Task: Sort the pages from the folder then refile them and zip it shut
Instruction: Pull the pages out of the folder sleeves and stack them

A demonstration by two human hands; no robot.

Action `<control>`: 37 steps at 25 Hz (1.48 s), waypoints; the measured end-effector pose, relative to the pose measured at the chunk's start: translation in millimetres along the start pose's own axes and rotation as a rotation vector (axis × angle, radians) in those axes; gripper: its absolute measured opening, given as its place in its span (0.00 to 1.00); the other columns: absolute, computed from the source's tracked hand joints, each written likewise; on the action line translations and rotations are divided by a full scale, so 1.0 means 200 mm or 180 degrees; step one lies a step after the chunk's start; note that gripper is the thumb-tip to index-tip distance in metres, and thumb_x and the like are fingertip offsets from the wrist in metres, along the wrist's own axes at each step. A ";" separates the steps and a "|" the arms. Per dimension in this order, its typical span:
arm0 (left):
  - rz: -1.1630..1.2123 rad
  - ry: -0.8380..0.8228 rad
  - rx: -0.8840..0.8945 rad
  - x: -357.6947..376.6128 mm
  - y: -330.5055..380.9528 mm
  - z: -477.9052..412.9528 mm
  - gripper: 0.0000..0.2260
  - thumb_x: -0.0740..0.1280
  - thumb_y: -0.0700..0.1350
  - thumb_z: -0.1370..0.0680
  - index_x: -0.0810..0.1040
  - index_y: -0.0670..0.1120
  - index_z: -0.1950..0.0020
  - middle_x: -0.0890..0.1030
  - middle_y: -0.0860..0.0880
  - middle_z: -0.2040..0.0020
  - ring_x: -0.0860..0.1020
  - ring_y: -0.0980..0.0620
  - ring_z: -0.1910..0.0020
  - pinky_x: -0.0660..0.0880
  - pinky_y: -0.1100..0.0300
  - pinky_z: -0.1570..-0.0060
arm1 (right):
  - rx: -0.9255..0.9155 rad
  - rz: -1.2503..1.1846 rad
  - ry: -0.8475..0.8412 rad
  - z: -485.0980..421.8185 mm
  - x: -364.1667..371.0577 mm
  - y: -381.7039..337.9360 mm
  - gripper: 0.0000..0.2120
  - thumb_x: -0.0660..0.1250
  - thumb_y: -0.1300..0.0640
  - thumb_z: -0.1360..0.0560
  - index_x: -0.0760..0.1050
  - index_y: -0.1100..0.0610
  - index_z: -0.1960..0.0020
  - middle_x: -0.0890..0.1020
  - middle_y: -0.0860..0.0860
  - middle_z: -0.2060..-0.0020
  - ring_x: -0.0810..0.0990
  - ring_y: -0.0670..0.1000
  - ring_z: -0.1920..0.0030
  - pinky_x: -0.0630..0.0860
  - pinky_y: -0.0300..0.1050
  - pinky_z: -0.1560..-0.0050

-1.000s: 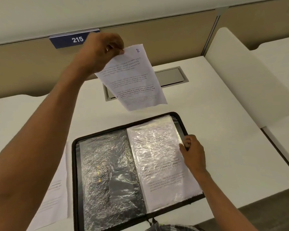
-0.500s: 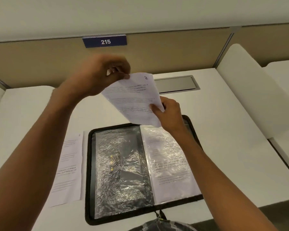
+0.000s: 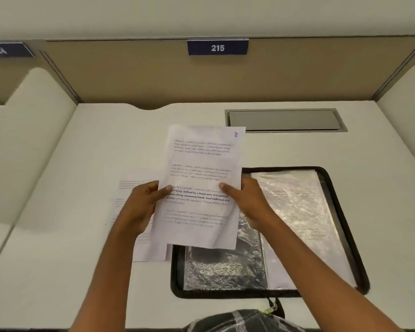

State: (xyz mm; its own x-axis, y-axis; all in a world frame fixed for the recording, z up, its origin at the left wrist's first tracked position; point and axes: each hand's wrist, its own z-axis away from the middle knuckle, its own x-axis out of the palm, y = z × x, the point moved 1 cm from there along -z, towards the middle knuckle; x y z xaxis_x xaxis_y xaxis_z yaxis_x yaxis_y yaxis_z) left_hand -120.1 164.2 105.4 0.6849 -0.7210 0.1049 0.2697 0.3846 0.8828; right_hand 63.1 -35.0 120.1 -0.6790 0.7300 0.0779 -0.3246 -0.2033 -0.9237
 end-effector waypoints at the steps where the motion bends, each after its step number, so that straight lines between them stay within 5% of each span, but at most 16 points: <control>1: 0.0066 0.0157 -0.0055 -0.07 -0.06 0.03 0.13 0.72 0.41 0.21 0.83 0.39 0.37 0.86 0.41 0.42 0.85 0.38 0.42 0.83 0.49 0.47 | 0.0148 0.0020 -0.0066 0.00 0.06 0.05 0.15 0.73 0.60 0.22 0.80 0.56 0.36 0.87 0.50 0.45 0.87 0.48 0.50 0.83 0.40 0.55; 7: -0.0176 0.1248 -0.0180 -0.54 -0.27 0.14 0.09 0.76 0.41 0.23 0.85 0.38 0.45 0.88 0.41 0.50 0.87 0.38 0.51 0.83 0.48 0.50 | 0.0832 0.0953 -0.0493 -0.02 0.45 0.39 0.09 0.72 0.63 0.22 0.76 0.58 0.44 0.84 0.54 0.48 0.85 0.53 0.49 0.82 0.42 0.57; 10: -0.0670 0.1480 -0.0187 -0.67 -0.29 0.17 0.05 0.75 0.40 0.22 0.86 0.40 0.49 0.88 0.44 0.55 0.86 0.39 0.56 0.82 0.49 0.52 | 0.0616 0.1356 -0.0641 -0.04 0.60 0.50 0.09 0.73 0.64 0.23 0.76 0.56 0.48 0.84 0.52 0.55 0.84 0.51 0.56 0.81 0.43 0.61; 13: -0.1234 0.1681 -0.0151 -0.75 -0.31 0.16 0.06 0.75 0.41 0.22 0.86 0.43 0.46 0.88 0.46 0.54 0.85 0.42 0.56 0.78 0.53 0.57 | 0.0374 0.1740 -0.0569 -0.07 0.71 0.58 0.09 0.75 0.64 0.26 0.76 0.54 0.54 0.78 0.46 0.64 0.80 0.48 0.62 0.84 0.52 0.54; 19: -0.1919 0.1941 -0.0071 -0.79 -0.31 0.09 0.08 0.75 0.43 0.21 0.84 0.43 0.44 0.85 0.46 0.52 0.82 0.44 0.57 0.74 0.54 0.60 | 0.0359 0.1885 -0.0363 -0.16 0.80 0.64 0.13 0.76 0.61 0.28 0.73 0.49 0.55 0.82 0.52 0.60 0.85 0.56 0.59 0.84 0.63 0.58; 26: -0.2311 0.2011 -0.0108 -0.83 -0.39 0.00 0.22 0.79 0.46 0.25 0.79 0.41 0.34 0.83 0.40 0.44 0.81 0.39 0.47 0.77 0.45 0.46 | 0.0143 0.2313 -0.0295 -0.15 0.81 0.65 0.14 0.74 0.61 0.25 0.69 0.54 0.49 0.78 0.51 0.57 0.80 0.53 0.59 0.82 0.57 0.57; 31: -0.2760 0.2339 -0.0030 -0.77 -0.42 0.02 0.27 0.76 0.47 0.23 0.73 0.41 0.27 0.73 0.33 0.32 0.71 0.32 0.31 0.71 0.33 0.34 | -0.0289 0.2319 -0.0244 -0.10 0.69 0.59 0.11 0.71 0.55 0.21 0.69 0.53 0.48 0.75 0.48 0.59 0.74 0.48 0.62 0.79 0.52 0.60; 37: -0.2888 0.1611 0.0784 -0.25 -0.43 -0.02 0.26 0.72 0.45 0.20 0.71 0.43 0.23 0.68 0.39 0.24 0.66 0.38 0.25 0.63 0.35 0.27 | -0.0693 0.2377 0.0778 -0.01 0.14 0.52 0.07 0.66 0.60 0.20 0.72 0.51 0.54 0.77 0.45 0.58 0.77 0.46 0.59 0.81 0.50 0.57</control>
State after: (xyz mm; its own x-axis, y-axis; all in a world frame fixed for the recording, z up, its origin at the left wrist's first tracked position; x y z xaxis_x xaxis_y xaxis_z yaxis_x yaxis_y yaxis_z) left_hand -175.7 169.8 22.1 0.5135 -0.3343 -0.7903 0.7144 -0.3436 0.6095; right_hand 11.6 -34.3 25.7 -0.4947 0.5789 -0.6482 0.3093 -0.5797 -0.7538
